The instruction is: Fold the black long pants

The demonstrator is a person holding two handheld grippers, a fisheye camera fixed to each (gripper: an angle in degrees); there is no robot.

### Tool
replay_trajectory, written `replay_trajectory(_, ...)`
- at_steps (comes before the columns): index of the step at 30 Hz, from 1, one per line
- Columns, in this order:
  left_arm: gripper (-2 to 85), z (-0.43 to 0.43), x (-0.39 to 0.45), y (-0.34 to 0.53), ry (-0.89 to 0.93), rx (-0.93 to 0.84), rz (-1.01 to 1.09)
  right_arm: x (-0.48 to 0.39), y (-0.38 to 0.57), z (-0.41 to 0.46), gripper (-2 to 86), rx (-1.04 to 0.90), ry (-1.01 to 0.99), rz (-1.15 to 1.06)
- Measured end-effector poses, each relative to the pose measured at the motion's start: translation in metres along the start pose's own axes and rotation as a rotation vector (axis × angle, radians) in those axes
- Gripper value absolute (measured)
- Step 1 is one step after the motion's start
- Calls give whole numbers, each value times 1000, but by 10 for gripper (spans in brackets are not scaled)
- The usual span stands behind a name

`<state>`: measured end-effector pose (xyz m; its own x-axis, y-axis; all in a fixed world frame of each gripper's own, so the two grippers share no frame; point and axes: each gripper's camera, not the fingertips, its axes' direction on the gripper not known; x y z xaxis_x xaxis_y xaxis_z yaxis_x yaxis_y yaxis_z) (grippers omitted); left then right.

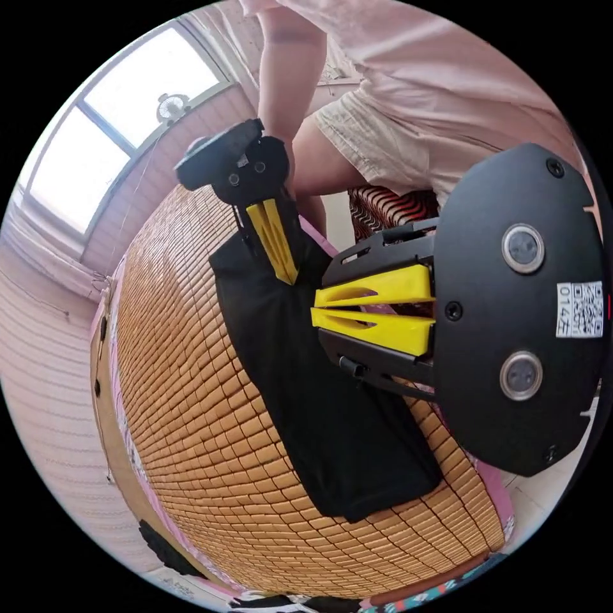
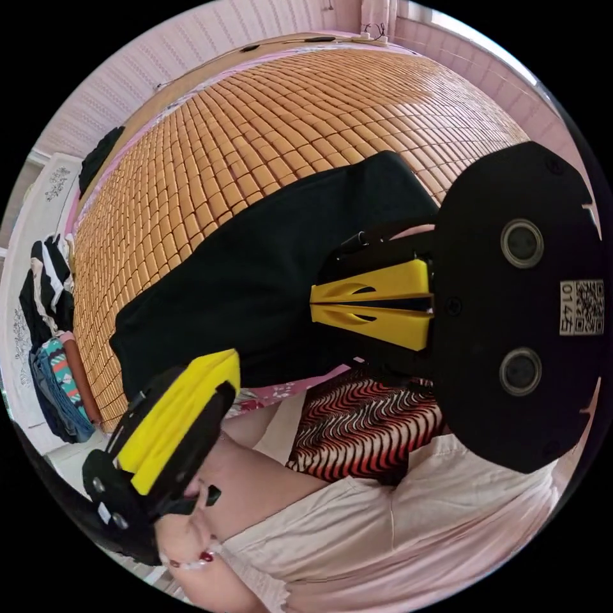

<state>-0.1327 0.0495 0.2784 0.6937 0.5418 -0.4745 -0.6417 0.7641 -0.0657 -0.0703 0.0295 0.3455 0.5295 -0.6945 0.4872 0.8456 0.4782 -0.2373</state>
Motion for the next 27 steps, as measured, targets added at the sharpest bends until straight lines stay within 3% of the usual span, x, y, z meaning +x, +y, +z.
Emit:
replay_trajectory(3,-10,38,26,-2,-120,-133,124,8,-18,-28,-4,81,-21,-16)
replay_trajectory(6,-10,45,39,7,-158,-68,166,14,-59,-27,-5,71,44,-26)
replay_trajectory(10,-10,52,50,4,-178,-97,170,19,-103,21,-5,-77,143,-43)
replay_trajectory(15,-10,59,58,6,-175,-108,184,30,-122,20,-5,-239,80,-101)
replay_trajectory(24,-10,69,63,23,-152,-56,156,66,-108,34,-5,-224,5,-25)
replay_trajectory(27,-9,68,57,31,-105,-19,128,81,-83,26,-4,-134,-48,33)
